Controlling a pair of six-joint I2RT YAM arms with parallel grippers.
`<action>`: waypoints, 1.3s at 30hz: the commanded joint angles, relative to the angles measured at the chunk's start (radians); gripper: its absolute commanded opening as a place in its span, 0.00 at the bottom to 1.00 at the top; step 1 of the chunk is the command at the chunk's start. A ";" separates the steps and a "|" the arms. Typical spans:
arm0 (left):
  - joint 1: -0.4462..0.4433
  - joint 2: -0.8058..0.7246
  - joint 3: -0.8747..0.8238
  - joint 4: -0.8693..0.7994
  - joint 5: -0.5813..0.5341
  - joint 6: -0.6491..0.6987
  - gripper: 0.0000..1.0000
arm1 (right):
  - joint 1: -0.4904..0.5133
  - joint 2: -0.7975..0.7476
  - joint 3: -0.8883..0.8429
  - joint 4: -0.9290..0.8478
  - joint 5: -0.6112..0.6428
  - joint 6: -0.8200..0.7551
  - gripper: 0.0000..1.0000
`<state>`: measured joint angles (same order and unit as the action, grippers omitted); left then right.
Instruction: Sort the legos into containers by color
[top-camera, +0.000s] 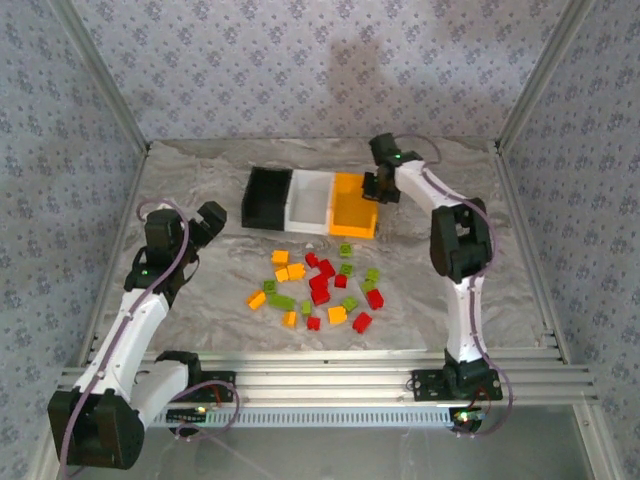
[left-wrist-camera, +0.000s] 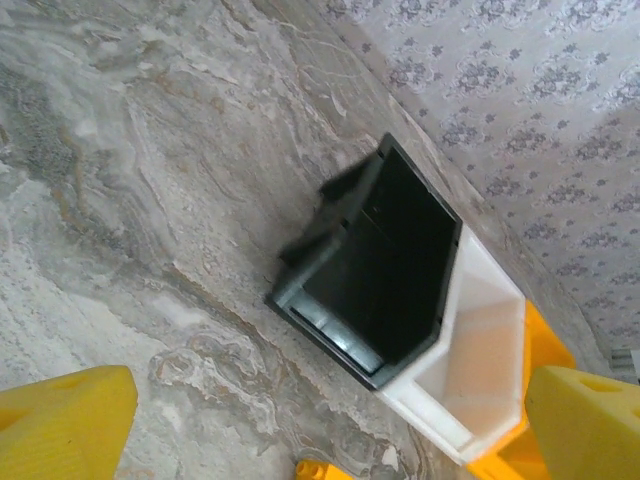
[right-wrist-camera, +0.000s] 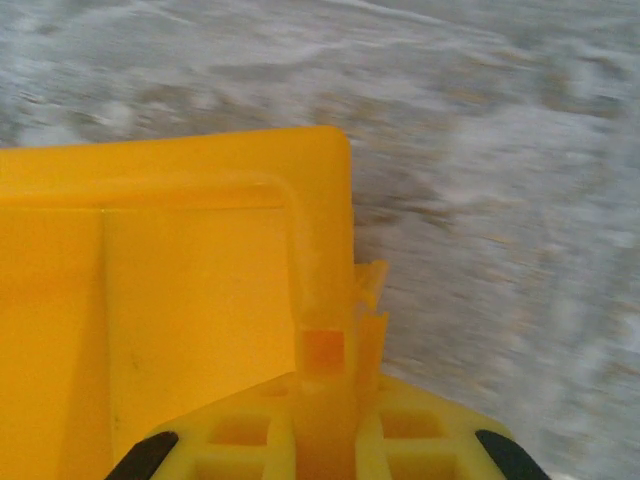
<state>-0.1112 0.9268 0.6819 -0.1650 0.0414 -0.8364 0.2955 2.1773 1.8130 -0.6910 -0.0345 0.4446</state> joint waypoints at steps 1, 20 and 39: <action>-0.016 0.005 0.022 0.005 0.022 -0.004 1.00 | -0.027 -0.087 -0.086 0.010 -0.082 -0.125 0.00; -0.054 0.038 0.016 0.008 0.018 0.002 1.00 | -0.020 -0.182 -0.263 0.071 -0.044 -0.121 0.00; -0.070 0.089 0.034 0.001 0.040 0.028 1.00 | -0.037 -0.091 -0.117 -0.002 -0.073 -0.140 0.29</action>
<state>-0.1734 1.0088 0.6819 -0.1619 0.0605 -0.8307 0.2642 2.0998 1.6894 -0.6773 -0.0944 0.3092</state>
